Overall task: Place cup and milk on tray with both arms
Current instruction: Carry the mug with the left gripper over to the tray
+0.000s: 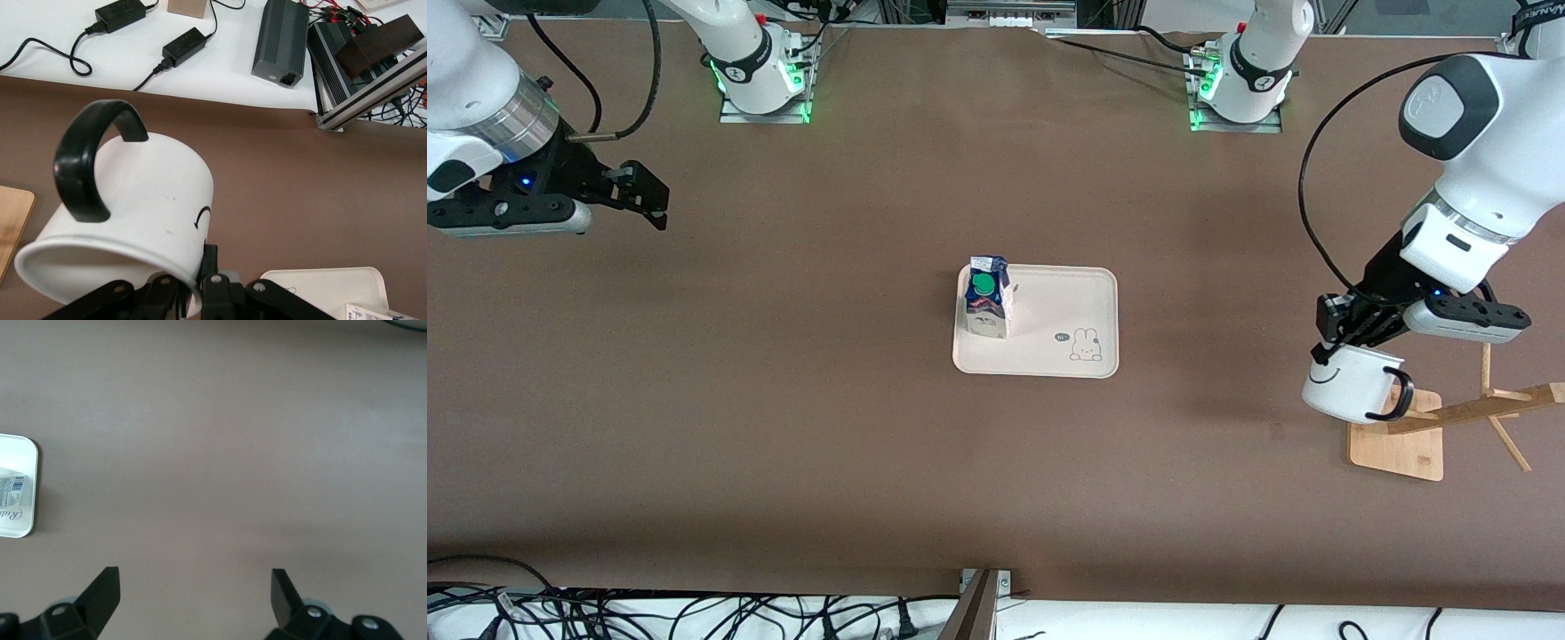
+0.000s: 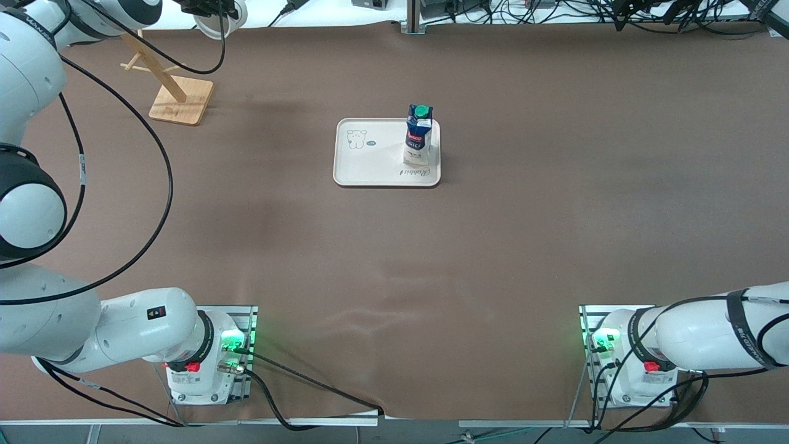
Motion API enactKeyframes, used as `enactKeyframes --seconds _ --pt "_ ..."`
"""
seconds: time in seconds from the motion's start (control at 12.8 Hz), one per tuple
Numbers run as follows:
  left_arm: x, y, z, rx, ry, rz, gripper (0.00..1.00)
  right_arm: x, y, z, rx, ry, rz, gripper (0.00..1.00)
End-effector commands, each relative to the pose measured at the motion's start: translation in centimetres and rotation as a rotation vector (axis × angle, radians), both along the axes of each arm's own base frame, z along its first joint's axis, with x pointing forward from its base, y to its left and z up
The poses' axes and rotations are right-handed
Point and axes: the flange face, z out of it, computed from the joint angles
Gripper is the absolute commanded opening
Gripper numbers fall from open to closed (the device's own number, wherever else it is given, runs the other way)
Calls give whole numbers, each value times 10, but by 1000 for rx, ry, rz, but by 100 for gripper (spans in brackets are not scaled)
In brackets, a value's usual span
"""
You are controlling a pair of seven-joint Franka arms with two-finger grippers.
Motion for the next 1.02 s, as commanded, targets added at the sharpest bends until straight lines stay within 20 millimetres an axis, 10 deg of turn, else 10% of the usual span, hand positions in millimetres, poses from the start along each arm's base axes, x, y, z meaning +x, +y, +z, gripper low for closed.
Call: enactKeyframes --seconds 0.0,0.55,0.94 --pt "-3 -22 15 18 18 -67 0 2 -3 4 -16 1 1 100" --pt "-46 -105 7 124 356 -154 0 2 -4 4 -15 4 -1 100" --pt "-70 -191 -55 98 572 -103 0 1 -4 4 -16 6 -1 100"
